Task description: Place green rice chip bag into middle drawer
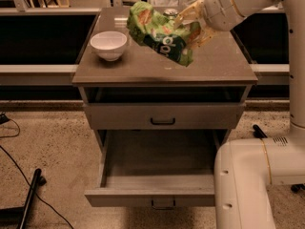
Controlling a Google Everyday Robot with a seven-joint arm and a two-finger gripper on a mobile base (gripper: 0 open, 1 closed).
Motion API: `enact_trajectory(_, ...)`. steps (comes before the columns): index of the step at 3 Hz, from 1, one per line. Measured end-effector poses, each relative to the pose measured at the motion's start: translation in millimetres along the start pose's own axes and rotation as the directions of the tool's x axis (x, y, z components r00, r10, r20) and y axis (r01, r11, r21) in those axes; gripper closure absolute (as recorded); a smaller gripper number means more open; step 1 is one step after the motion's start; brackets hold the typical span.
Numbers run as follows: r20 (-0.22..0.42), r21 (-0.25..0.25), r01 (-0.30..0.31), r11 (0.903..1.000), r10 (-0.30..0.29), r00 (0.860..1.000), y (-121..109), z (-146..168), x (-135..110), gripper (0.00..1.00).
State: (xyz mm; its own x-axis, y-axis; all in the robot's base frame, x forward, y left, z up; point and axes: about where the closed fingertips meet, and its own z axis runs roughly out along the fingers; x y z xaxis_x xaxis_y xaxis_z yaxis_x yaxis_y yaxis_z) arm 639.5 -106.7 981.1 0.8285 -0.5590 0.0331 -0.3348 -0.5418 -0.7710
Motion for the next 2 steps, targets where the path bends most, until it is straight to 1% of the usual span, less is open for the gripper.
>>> enact_trajectory(1, 0.013, -0.053, 0.052, 0.9972, -0.052, 0.999, 1, 19, 2, 1.00)
enact_trajectory(2, 0.087, -0.129, 0.265, 0.9556, -0.255, 0.963, 7, 57, -27, 1.00)
